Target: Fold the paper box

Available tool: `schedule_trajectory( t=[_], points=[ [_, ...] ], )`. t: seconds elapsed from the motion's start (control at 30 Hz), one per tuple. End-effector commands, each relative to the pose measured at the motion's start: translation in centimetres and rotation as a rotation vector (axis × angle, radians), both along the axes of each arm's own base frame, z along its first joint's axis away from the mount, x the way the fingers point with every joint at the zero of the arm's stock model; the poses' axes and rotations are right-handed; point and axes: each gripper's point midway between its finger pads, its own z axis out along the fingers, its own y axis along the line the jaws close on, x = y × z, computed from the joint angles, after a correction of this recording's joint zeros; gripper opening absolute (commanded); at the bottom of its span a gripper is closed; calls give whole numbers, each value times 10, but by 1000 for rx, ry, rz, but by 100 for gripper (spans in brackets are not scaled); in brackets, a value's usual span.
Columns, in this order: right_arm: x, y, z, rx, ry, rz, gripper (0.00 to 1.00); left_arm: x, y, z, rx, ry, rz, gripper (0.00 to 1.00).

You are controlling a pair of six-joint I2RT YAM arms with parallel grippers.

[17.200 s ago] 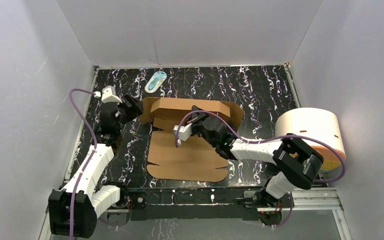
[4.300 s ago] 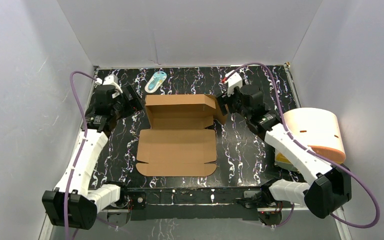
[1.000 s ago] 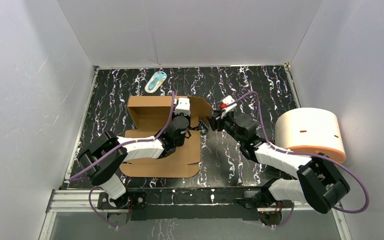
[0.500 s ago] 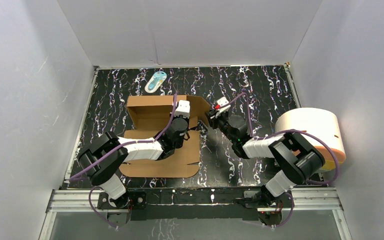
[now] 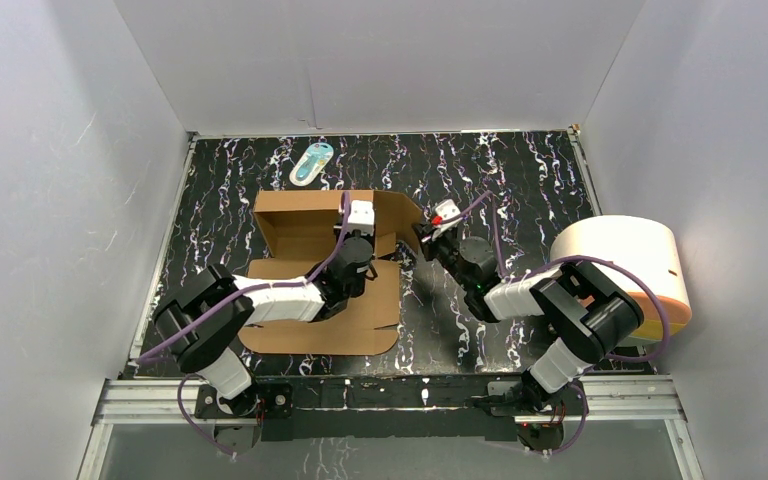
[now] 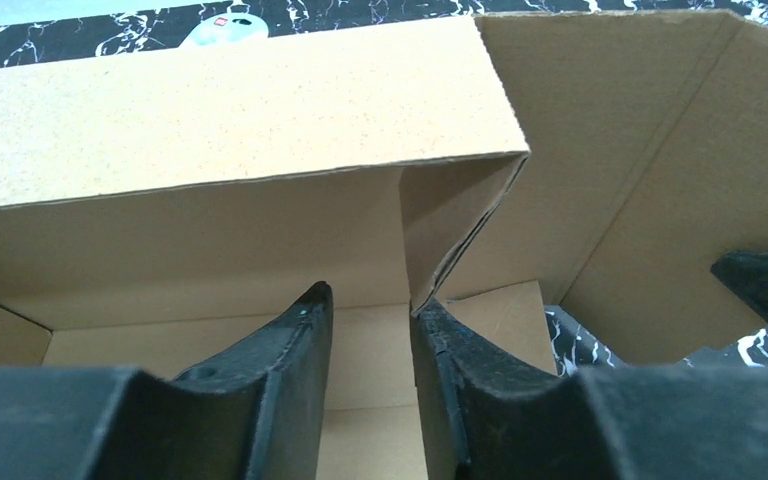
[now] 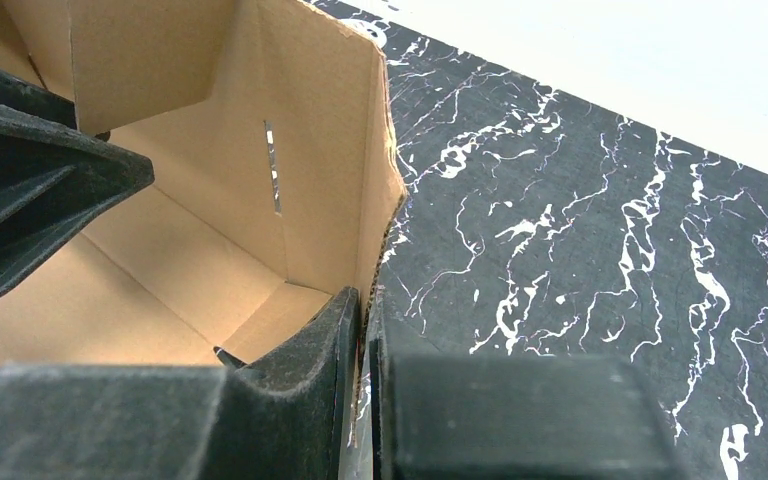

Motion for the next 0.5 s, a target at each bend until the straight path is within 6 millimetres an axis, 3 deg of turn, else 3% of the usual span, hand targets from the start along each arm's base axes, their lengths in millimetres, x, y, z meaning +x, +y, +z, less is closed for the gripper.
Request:
schedule_trajectory(
  t=[0.0,0.33,0.47],
  points=[
    [0,6,24,26,-90,11,17,-2,3,25,-92,-49,0,36],
    [0,11,21,10,-95,15,17,-54,-14,4,-201,46,-272,57],
    [-2,13,20,12,-92,20,17,-61,-21,-12,-192,86,-304,65]
  ],
)
